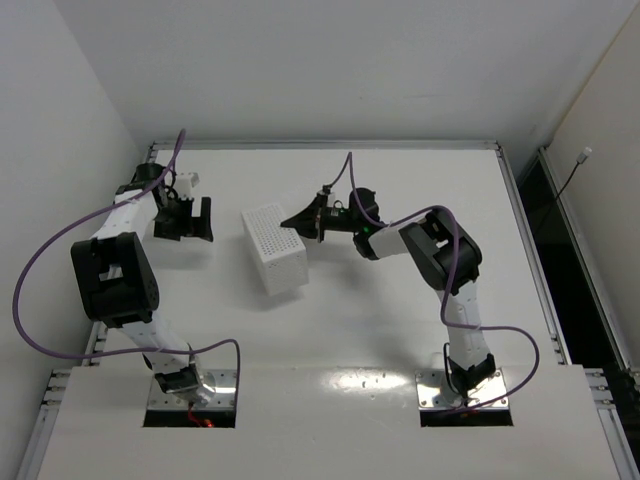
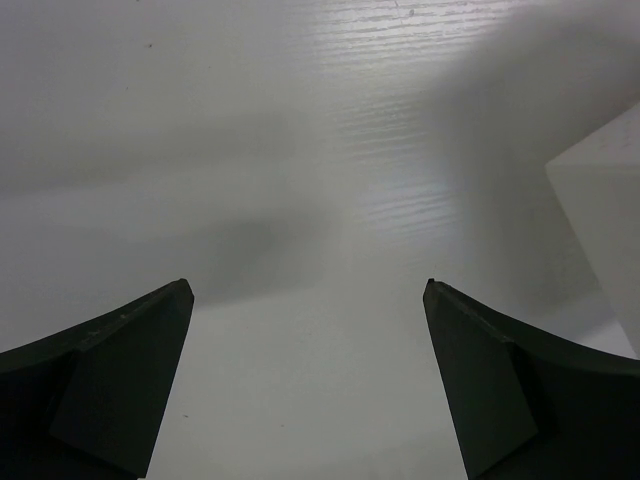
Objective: Build the wood block tower
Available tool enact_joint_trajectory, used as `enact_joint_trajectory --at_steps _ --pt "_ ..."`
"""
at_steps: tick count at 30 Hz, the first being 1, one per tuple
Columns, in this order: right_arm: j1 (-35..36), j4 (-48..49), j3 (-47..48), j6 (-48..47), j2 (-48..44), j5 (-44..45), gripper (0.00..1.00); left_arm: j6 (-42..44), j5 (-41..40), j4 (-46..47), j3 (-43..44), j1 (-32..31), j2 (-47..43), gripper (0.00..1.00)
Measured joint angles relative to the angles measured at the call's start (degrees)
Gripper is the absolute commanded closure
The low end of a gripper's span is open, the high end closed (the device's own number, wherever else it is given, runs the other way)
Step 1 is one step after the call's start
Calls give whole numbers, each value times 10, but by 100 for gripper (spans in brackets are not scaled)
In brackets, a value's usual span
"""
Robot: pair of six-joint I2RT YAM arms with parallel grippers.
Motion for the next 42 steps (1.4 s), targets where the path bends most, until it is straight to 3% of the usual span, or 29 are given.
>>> enact_joint_trajectory --at_steps 13,17,20,26,42 --pt "20 38 6 2 -2 19 100 9 -22 -11 0 0 0 0" --pt "9 37 46 4 4 10 100 11 -25 -13 1 0 2 0" --pt "6 73 15 4 -8 43 100 11 -25 -15 1 0 11 0" --pt "60 74 35 5 37 55 100 15 -24 -21 1 0 28 0" --pt "31 84 83 6 38 90 100 21 -23 -25 4 0 28 0"
